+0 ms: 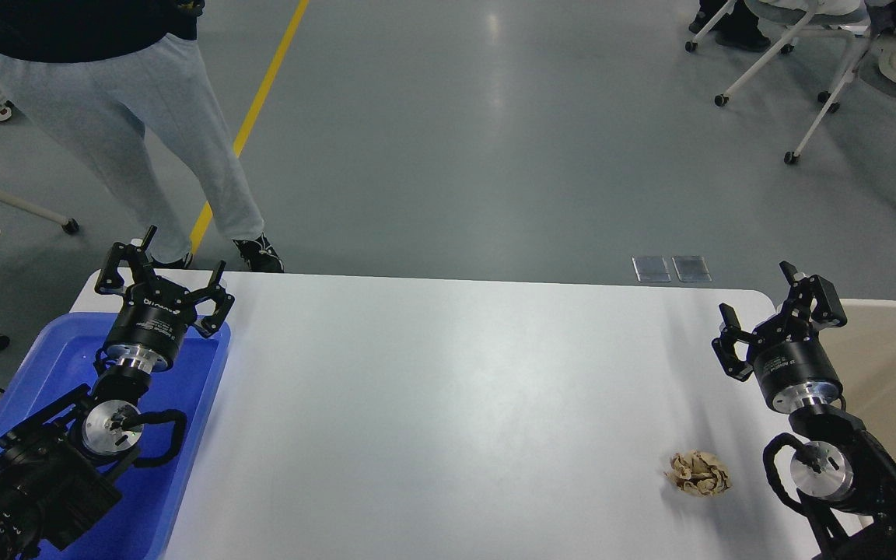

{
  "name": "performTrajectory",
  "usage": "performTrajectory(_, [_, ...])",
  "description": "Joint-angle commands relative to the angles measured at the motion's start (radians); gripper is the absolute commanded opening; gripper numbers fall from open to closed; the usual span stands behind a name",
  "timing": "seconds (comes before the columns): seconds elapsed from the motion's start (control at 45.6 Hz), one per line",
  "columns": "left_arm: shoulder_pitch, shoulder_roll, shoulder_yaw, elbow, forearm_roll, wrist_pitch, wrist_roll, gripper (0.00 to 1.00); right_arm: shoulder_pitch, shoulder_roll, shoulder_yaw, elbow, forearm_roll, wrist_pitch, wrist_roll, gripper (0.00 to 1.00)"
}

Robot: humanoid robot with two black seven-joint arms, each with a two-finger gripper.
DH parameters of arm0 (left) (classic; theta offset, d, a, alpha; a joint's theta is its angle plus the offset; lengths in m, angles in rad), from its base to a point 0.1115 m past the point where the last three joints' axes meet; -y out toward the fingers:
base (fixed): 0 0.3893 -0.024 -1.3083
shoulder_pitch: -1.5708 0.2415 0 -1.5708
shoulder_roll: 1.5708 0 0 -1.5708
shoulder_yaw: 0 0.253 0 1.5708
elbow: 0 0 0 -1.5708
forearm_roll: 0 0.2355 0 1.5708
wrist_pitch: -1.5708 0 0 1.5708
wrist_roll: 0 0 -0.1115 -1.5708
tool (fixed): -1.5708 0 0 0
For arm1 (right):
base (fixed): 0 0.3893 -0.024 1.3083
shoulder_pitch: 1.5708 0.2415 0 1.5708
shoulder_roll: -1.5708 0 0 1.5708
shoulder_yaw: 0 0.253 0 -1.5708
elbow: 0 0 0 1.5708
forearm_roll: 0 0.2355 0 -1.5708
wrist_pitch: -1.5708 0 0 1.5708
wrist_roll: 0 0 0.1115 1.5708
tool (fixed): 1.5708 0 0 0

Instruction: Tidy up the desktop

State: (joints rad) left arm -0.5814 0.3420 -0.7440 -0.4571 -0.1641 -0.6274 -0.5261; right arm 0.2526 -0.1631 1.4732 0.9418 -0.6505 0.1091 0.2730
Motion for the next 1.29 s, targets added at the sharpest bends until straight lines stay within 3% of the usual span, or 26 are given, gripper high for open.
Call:
performTrajectory(0.0, [0.000,0.000,0.000,0.000,0.000,0.000,0.000,1.00,-0.001,-0.001,-0.002,-0.002,0.000,0.000,0.000,0.99])
performTrajectory(0.789, [0.000,0.000,0.000,0.000,0.000,0.000,-0.002,1.00,0.007,-0.021,-0.007,-0.002,0.000,0.000,-0.005,0.99])
performTrajectory(0.876, [0.000,-0.001,0.000,0.000,0.000,0.000,-0.002,1.00,0.005,-0.039,-0.007,0.002,0.008,0.004,-0.021,0.99])
performTrajectory(1.03, [0.000,-0.001,0.000,0.000,0.000,0.000,-0.002,1.00,0.013,-0.070,-0.008,0.018,0.098,0.001,-0.104,0.99])
performTrajectory(1.271, [0.000,0.000,0.000,0.000,0.000,0.000,-0.002,1.00,0.004,-0.255,-0.215,0.103,0.100,0.006,-0.109,0.99])
